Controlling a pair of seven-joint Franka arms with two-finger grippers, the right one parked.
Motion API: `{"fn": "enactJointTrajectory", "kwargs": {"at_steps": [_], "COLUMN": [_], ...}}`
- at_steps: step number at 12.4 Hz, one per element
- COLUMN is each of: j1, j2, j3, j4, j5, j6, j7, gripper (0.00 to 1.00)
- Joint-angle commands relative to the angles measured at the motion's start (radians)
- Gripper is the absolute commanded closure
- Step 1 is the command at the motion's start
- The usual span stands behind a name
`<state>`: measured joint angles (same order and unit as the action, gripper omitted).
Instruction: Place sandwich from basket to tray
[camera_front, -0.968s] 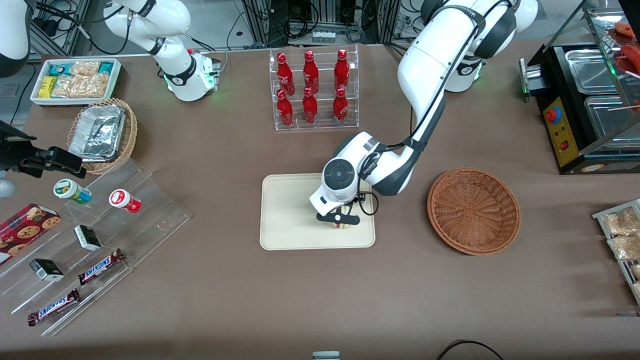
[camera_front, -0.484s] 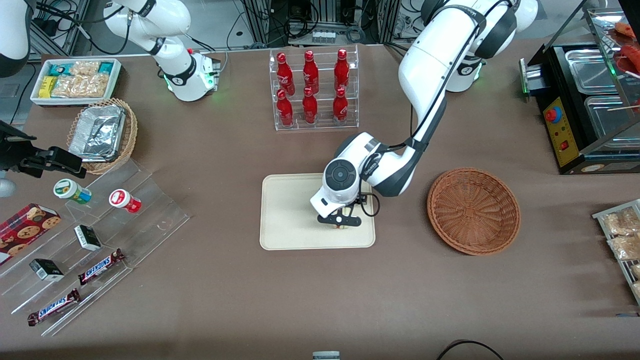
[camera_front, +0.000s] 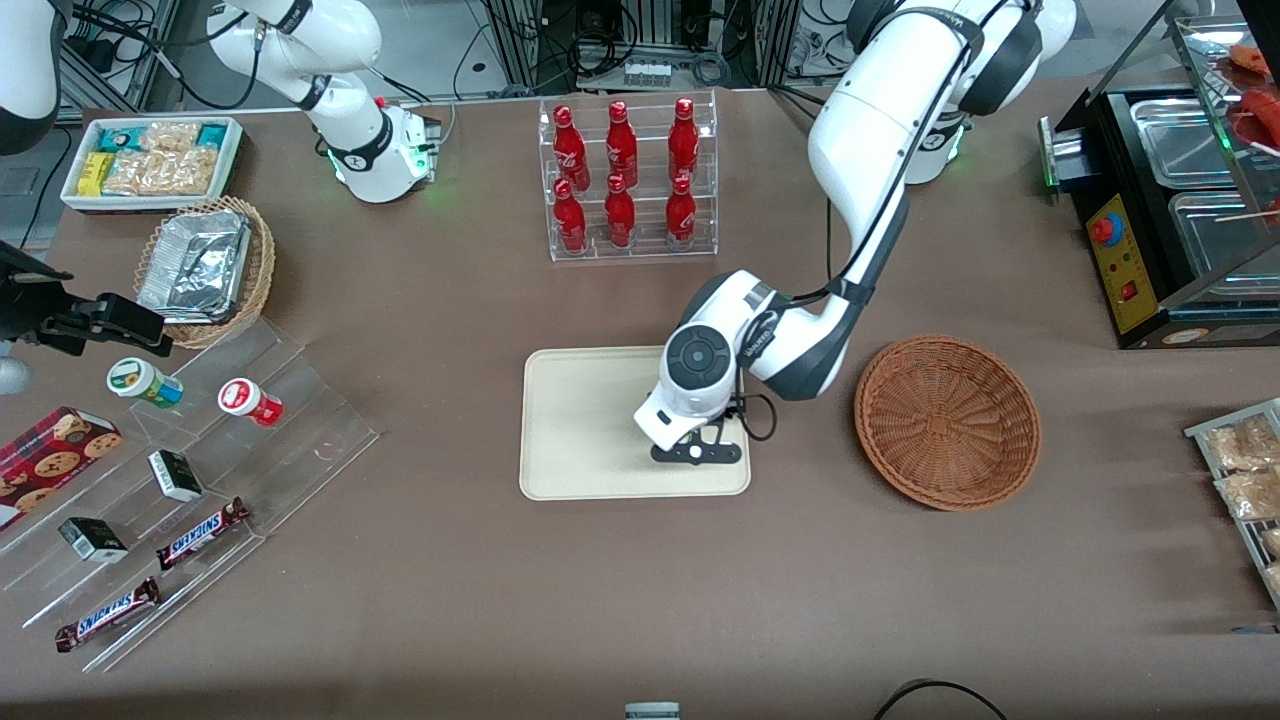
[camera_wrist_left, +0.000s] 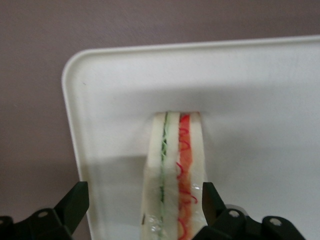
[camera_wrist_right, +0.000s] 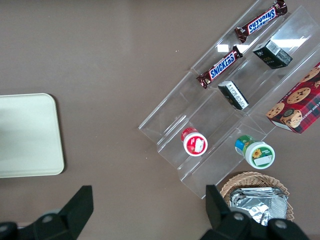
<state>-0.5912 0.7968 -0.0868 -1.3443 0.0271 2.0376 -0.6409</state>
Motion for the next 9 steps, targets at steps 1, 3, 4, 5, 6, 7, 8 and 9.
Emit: {"fn": "enactJointTrajectory", "kwargs": {"at_steps": [1, 3, 4, 5, 6, 7, 8, 9], "j1": [0.016, 0.068, 0.103, 0.155, 0.184, 0.188, 0.211, 0.252], "j2": [-0.025, -0.045, -0.062, -0.080, -0.111, -0.143, -0.165, -0.188], "j3": [0.016, 0.015, 0.015, 0.006, 0.005, 0.013, 0.016, 0.016], "j4": [0.002, 0.011, 0.011, 0.013, 0.013, 0.010, 0.004, 0.004], "j5": [-0.007, -0.007, -0.009, -0.010, -0.019, -0.021, -0.015, -0.013], "j6": [-0.037, -0.052, -0.075, -0.106, -0.137, -0.152, -0.158, -0.175], "j7": [-0.016, -0.007, 0.012, 0.067, 0.114, 0.121, 0.122, 0.128], "gripper": [0.00, 0.00, 0.00, 0.00, 0.00, 0.00, 0.00, 0.00]}}
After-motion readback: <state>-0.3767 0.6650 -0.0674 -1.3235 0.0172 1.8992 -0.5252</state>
